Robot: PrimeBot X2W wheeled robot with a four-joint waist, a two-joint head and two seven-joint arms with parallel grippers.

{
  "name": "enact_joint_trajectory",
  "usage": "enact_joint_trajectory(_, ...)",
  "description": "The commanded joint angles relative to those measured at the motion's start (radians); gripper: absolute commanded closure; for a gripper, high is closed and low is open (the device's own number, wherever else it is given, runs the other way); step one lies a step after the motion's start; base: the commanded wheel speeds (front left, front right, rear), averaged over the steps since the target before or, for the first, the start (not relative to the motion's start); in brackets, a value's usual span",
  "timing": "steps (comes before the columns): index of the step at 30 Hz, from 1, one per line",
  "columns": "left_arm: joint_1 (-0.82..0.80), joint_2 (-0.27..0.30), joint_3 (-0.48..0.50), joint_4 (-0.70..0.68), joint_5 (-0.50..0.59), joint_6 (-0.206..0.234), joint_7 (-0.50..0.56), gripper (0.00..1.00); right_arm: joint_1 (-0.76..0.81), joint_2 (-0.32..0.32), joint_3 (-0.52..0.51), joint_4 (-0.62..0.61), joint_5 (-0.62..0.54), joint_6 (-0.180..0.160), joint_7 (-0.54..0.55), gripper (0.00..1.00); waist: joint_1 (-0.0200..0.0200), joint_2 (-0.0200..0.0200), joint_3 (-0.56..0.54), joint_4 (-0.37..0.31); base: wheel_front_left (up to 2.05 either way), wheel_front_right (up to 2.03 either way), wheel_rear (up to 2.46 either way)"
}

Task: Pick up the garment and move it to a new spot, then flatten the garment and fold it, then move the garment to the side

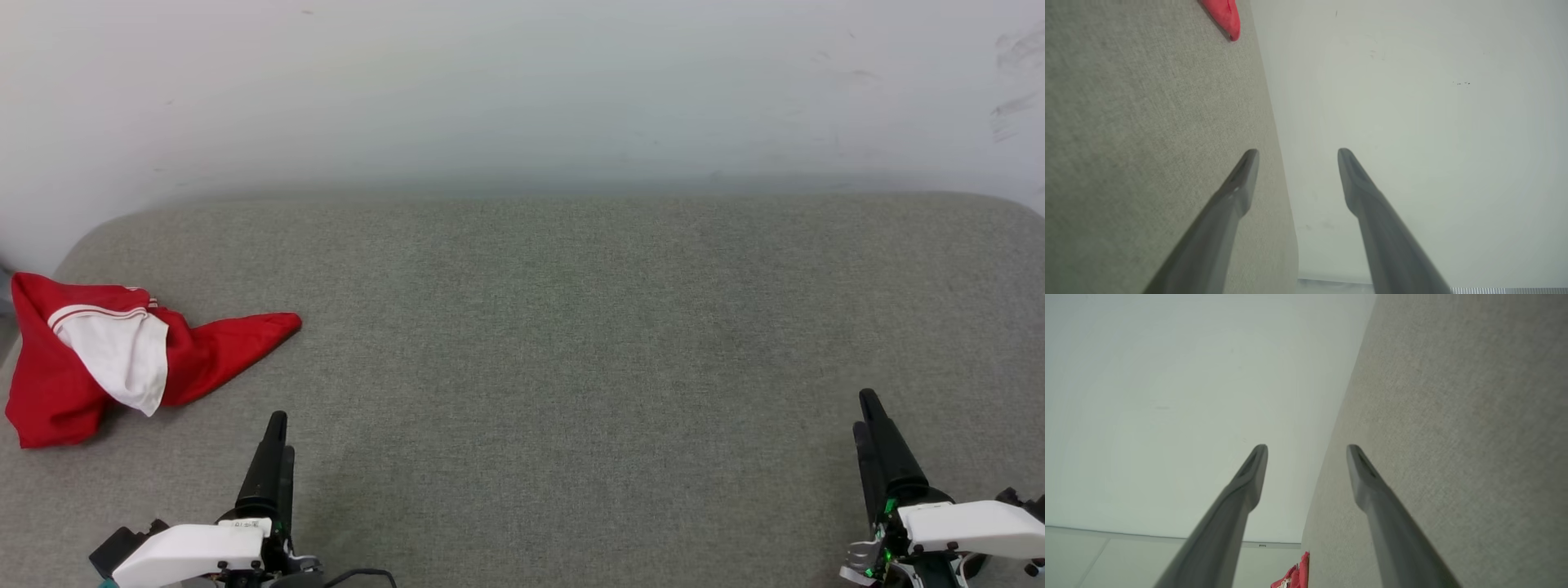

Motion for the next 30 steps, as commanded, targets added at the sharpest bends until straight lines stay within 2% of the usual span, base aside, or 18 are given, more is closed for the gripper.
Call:
enact_joint_trajectory(1, -0.008, 0.002, 0.000, -0.021, 0.027, 0.000, -0.012, 0.00, -0.007, 0.000, -0.005, -0.022, -0.042, 0.000, -0.012, 0.00, 0.0000, 0.0000, 0.000, 0.000, 0.00, 0.00, 0.00)
enact_joint_trajectory(9, 0.001, 0.002, 0.022, -0.038, 0.113, 0.000, -0.045, 0.00, -0.003, 0.000, -0.012, -0.062, -0.189, 0.000, -0.045, 0.00, 0.0000, 0.0000, 0.001, 0.002, 0.00, 0.00, 0.00)
enact_joint_trajectory(18, 0.006, 0.002, 0.068, -0.106, 0.251, 0.000, -0.078, 0.00, 0.005, 0.000, -0.007, -0.127, -0.409, 0.000, -0.079, 0.00, 0.0000, 0.0000, 0.002, 0.002, 0.00, 0.00, 0.00)
enact_joint_trajectory(30, 0.029, 0.003, 0.036, -0.232, 0.509, 0.005, -0.119, 0.00, 0.014, 0.000, 0.025, -0.208, -0.686, 0.000, -0.119, 0.00, 0.0000, 0.0000, 0.005, 0.002, 0.00, 0.00, 0.00)
